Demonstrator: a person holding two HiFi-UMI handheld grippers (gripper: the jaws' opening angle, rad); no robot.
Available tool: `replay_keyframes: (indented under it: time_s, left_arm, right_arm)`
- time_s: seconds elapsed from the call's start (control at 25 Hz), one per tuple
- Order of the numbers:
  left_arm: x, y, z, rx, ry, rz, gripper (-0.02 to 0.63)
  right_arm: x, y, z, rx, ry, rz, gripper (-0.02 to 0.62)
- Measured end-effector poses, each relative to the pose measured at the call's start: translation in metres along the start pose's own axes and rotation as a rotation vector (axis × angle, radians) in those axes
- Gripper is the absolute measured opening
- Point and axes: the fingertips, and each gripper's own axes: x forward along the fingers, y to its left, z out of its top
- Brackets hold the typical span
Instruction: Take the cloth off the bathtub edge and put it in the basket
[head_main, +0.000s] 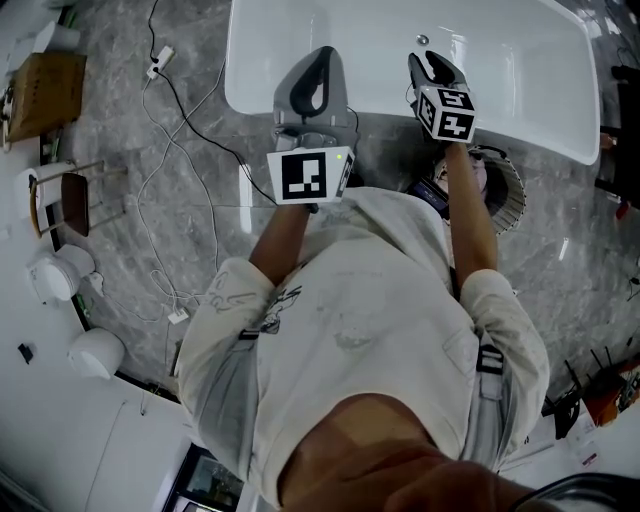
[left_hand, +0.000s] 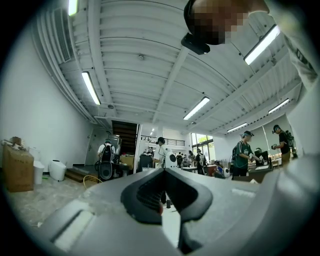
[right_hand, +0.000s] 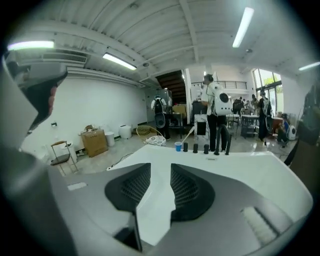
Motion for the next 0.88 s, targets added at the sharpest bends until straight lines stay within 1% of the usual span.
replay_keyframes:
  time_s: [0.12, 0.24, 0.32, 0.44, 0.52, 0.64, 0.68, 0.76, 0.88]
  left_arm:
    - [0.002, 0.005, 0.002, -0.005, -0.006, 0.010, 0.000]
    - [0.002, 0.009, 0.001, 0.010, -0.003, 0.012, 0.000]
    - [0.004, 0.010, 0.001, 0.005, -0.003, 0.018, 0.000]
    - [0.006, 0.009, 0.005, 0.008, -0.013, 0.021, 0.000]
    - [0.004, 0.008, 0.010, 0.013, -0.021, 0.022, 0.000]
    - [0.003, 0.012, 0.011, 0.027, -0.018, 0.021, 0.000]
    - [0.002, 0.013, 0.012, 0.027, -0.021, 0.024, 0.000]
    - [0.002, 0.015, 0.014, 0.028, -0.029, 0.029, 0.000]
    - [0.002, 0.013, 0.014, 0.031, -0.035, 0.030, 0.000]
  right_arm:
    - [-0.025, 0.012, 0.045, -0.070, -0.079, -0.009, 0.129]
    - [-0.060, 0.025, 0.092, -0.091, -0.213, -0.014, 0.129]
    - [-0.085, 0.029, 0.122, -0.106, -0.303, -0.019, 0.129]
    - [-0.121, 0.033, 0.155, -0.121, -0.414, -0.019, 0.129]
    - [-0.140, 0.033, 0.165, -0.117, -0.460, -0.019, 0.127]
    - [-0.157, 0.036, 0.172, -0.126, -0.500, -0.032, 0.127]
    - [-0.160, 0.037, 0.172, -0.136, -0.507, -0.037, 0.126]
    - [-0.163, 0.040, 0.172, -0.149, -0.514, -0.047, 0.096]
    - [-0.161, 0.040, 0.170, -0.167, -0.515, -0.068, 0.091]
